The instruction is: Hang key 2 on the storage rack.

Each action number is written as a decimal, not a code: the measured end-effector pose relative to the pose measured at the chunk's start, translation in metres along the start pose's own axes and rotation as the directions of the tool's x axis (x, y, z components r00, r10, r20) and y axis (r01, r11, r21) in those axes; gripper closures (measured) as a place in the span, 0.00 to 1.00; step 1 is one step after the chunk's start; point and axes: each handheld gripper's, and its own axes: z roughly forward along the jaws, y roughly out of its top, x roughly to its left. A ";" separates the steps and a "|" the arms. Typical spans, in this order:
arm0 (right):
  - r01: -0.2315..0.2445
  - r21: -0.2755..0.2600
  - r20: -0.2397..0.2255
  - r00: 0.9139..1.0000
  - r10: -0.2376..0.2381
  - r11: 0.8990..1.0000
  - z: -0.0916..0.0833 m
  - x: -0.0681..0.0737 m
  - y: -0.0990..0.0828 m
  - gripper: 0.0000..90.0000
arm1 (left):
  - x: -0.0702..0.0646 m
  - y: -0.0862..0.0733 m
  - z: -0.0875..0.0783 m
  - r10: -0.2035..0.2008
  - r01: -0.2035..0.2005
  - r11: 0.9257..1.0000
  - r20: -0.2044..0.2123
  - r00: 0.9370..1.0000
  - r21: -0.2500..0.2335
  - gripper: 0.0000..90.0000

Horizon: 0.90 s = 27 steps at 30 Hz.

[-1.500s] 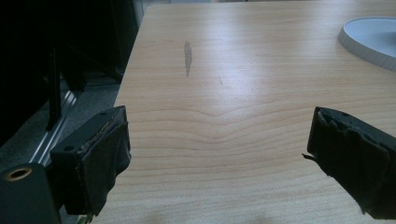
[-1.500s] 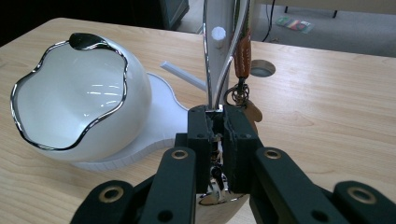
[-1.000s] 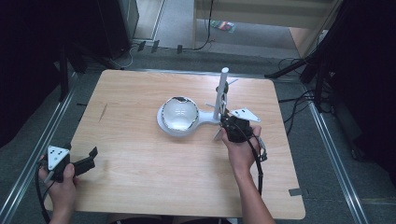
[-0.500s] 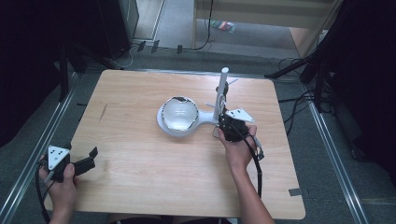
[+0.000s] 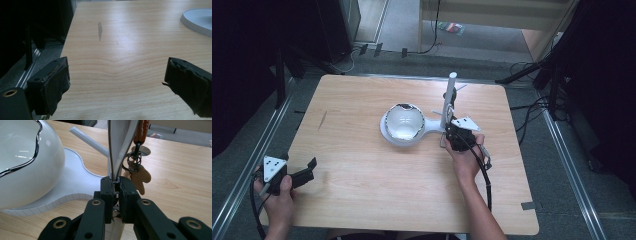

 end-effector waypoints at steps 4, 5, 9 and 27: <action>0.012 0.000 -0.008 1.000 -0.012 1.000 0.004 -0.002 -0.001 0.92 | 0.000 0.000 0.000 -0.001 0.001 1.000 0.000 1.000 -0.001 0.07; 0.023 -0.002 -0.010 1.000 -0.023 1.000 0.005 -0.002 -0.002 0.92 | 0.000 0.000 0.000 -0.002 0.002 1.000 0.001 1.000 -0.002 0.07; 0.032 -0.018 -0.010 0.999 -0.032 0.999 0.007 -0.003 -0.004 0.92 | 0.000 0.000 0.000 0.000 0.000 1.000 -0.001 1.000 -0.003 0.07; 0.129 -0.042 0.032 0.991 -0.127 0.991 0.001 -0.005 -0.012 0.39 | 0.000 0.001 0.001 0.003 -0.003 1.000 0.009 1.000 0.014 0.07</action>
